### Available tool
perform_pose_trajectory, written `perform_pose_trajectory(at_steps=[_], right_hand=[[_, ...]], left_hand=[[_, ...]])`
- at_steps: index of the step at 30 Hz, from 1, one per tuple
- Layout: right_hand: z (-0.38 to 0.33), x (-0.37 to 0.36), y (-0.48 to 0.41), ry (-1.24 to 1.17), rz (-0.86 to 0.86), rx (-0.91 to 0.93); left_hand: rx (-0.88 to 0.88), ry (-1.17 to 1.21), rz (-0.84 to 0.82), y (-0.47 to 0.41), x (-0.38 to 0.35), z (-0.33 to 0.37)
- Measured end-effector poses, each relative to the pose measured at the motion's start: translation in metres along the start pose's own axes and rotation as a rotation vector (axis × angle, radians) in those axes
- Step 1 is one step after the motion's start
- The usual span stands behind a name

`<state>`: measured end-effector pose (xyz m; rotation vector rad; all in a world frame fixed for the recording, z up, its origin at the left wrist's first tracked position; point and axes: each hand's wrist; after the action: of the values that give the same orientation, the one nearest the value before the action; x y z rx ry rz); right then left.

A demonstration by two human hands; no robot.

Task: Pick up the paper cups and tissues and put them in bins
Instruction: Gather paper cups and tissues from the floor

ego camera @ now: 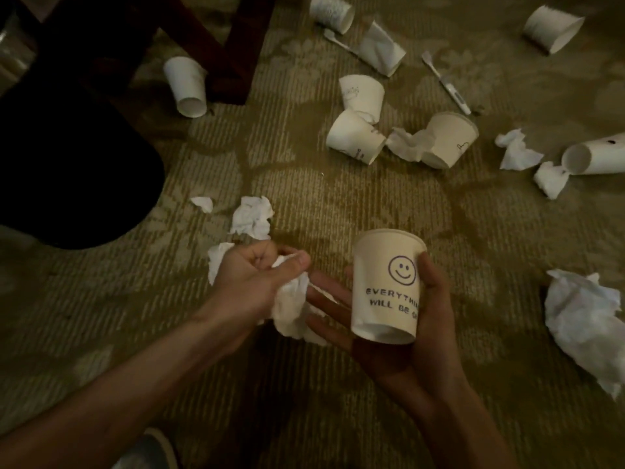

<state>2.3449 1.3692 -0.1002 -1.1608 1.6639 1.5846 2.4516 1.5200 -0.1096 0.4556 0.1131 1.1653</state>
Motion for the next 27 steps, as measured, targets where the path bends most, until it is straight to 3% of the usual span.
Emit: perform_pose_trajectory(at_steps=[5, 8, 11, 14, 17, 19, 22, 24, 27], right_hand=[[0.006, -0.004, 0.001, 0.020, 0.089, 0.002], [-0.002, 0.003, 0.006, -0.012, 0.129, 0.019], [-0.006, 0.013, 0.011, -0.048, 0.179, 0.064], [-0.006, 0.020, 0.014, -0.040, 0.246, 0.079], [-0.005, 0.025, 0.016, 0.004, 0.272, 0.061], [-0.006, 0.028, 0.016, 0.037, 0.298, 0.070], [-0.002, 0.030, 0.011, 0.122, 0.334, 0.090], [0.002, 0.029, 0.005, 0.172, 0.348, 0.088], [0.011, 0.022, -0.007, 0.199, 0.326, 0.073]], left_hand=[[-0.067, 0.094, -0.217, 0.021, -0.018, -0.009], [-0.204, -0.202, -0.024, 0.011, -0.011, -0.020], [-0.196, -0.346, 0.042, 0.003, -0.006, -0.028], [-0.199, -0.483, -0.014, -0.003, -0.014, -0.033], [-0.254, -0.736, -0.178, -0.009, -0.022, -0.049], [-0.373, -0.995, -0.306, -0.010, -0.020, -0.062], [-0.670, -1.309, -0.357, -0.010, -0.011, -0.076], [-0.762, -1.316, -0.365, -0.009, -0.005, -0.078], [-0.839, -1.281, -0.236, -0.008, 0.012, -0.078]])
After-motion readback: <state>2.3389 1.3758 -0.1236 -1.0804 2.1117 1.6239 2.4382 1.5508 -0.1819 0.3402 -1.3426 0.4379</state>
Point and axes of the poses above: each hand's wrist, its own y-axis away from the middle knuckle, its own x-axis out of the back of the hand, z = x × y, and after that the axes turned 8 degrees about -y, right-handed
